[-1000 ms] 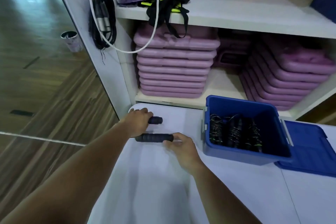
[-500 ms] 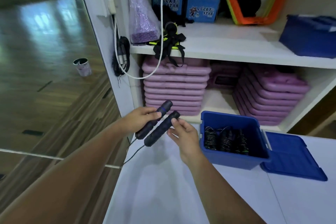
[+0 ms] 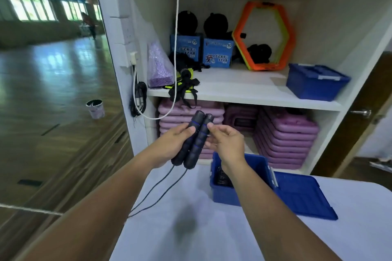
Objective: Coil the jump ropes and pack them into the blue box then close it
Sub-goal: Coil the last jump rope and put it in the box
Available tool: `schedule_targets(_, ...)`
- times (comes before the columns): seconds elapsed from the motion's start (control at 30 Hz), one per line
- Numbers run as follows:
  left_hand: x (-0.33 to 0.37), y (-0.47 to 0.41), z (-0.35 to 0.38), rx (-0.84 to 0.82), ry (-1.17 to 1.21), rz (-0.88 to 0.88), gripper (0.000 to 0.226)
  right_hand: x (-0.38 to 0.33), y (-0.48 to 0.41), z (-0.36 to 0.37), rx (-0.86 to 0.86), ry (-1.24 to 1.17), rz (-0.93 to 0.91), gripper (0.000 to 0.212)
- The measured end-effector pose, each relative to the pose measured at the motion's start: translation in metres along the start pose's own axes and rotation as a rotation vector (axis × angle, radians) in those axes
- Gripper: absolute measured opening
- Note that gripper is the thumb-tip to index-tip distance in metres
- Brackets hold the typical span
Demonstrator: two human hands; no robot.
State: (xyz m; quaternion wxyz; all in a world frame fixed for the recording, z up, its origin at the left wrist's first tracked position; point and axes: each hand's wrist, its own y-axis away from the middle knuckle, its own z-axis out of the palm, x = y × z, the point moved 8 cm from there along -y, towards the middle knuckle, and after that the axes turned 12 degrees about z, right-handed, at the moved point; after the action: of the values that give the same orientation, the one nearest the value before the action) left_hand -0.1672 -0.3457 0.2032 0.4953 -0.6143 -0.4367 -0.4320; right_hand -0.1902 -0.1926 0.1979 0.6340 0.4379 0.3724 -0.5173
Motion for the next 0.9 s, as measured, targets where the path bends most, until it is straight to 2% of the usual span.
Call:
schedule_targets(0.07,0.019,0.002,0.02,0.005,-0.039,0.036,0.023,-0.021,0.009,-0.011,0.015,0.028,-0.042,0.029)
schedule_targets(0.23,0.053,0.004,0.063,0.066,-0.04,0.113,0.02,-0.063,0.031,-0.043,0.028,0.146,-0.166,0.014)
schedule_targets(0.47,0.079,0.007,0.101,0.173,-0.022,0.141,0.025,-0.095,0.045,-0.072,0.002,0.181,-0.236,0.003)
schedule_targets(0.7,0.097,0.005,0.116,0.3,0.09,0.147,0.017,-0.125,0.059,-0.08,0.01,0.421,-0.421,0.021)
schedule_targets(0.77,0.101,0.003,0.118,0.33,0.135,0.155,0.016,-0.124,0.066,-0.079,-0.021,0.474,-0.417,0.029)
schedule_targets(0.9,0.105,-0.002,0.116,0.394,0.174,0.161,0.016,-0.097,0.078,-0.081,-0.107,0.466,-0.321,0.012)
